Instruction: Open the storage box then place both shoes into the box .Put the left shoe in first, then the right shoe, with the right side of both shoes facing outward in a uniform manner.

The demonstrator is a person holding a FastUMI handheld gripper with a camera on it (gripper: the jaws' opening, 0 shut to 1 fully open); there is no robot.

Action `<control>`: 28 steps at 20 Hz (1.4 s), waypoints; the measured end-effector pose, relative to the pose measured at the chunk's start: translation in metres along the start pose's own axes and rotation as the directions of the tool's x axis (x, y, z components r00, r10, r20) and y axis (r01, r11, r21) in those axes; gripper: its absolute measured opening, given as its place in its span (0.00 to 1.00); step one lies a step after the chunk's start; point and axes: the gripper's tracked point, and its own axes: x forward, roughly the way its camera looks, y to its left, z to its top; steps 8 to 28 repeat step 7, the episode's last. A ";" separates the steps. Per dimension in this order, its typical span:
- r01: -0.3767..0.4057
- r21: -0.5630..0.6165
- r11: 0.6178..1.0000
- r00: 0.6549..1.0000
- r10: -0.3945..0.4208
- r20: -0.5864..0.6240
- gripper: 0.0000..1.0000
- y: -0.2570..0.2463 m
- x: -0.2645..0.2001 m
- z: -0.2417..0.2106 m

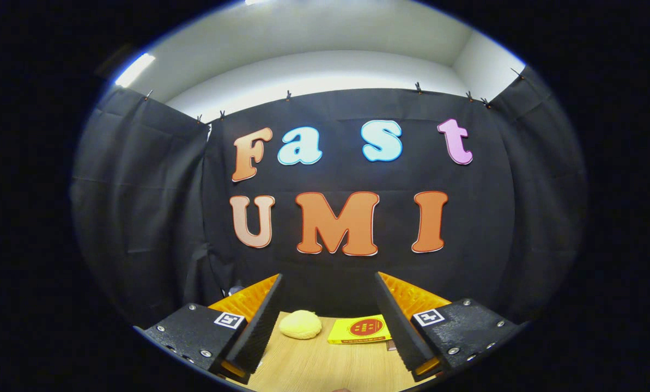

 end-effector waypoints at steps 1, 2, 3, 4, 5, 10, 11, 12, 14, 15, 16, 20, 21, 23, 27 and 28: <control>0.005 0.007 1.000 1.000 -0.005 0.004 0.96 -0.005 -0.003 0.001; 0.012 0.012 1.000 1.000 -0.012 0.009 0.96 -0.010 -0.005 0.002; 0.020 0.010 1.000 1.000 -0.020 0.016 0.97 -0.015 -0.007 0.004; 0.029 0.010 1.000 0.999 -0.029 0.025 0.97 -0.019 -0.009 0.005; 0.035 0.009 0.999 0.999 -0.036 0.032 0.97 -0.022 -0.012 0.006; 0.042 0.005 0.999 0.998 -0.042 0.040 0.97 -0.024 -0.017 0.010; 0.042 0.005 0.999 0.998 -0.042 0.040 0.97 -0.024 -0.017 0.010; 0.042 0.005 0.999 0.998 -0.042 0.040 0.97 -0.024 -0.017 0.010; 0.042 0.005 0.999 0.998 -0.042 0.040 0.97 -0.024 -0.017 0.010; 0.042 0.005 0.999 0.998 -0.042 0.040 0.97 -0.024 -0.017 0.010; 0.042 0.005 0.999 0.998 -0.042 0.040 0.97 -0.024 -0.017 0.010; 0.042 0.005 0.999 0.998 -0.042 0.040 0.97 -0.024 -0.017 0.010; 0.042 0.005 0.999 0.998 -0.042 0.040 0.97 -0.024 -0.017 0.010; 0.042 0.005 0.999 0.998 -0.042 0.040 0.97 -0.024 -0.017 0.010; 0.042 0.005 0.999 0.998 -0.042 0.040 0.97 -0.024 -0.017 0.010; 0.042 0.005 0.999 0.998 -0.042 0.040 0.97 -0.024 -0.017 0.010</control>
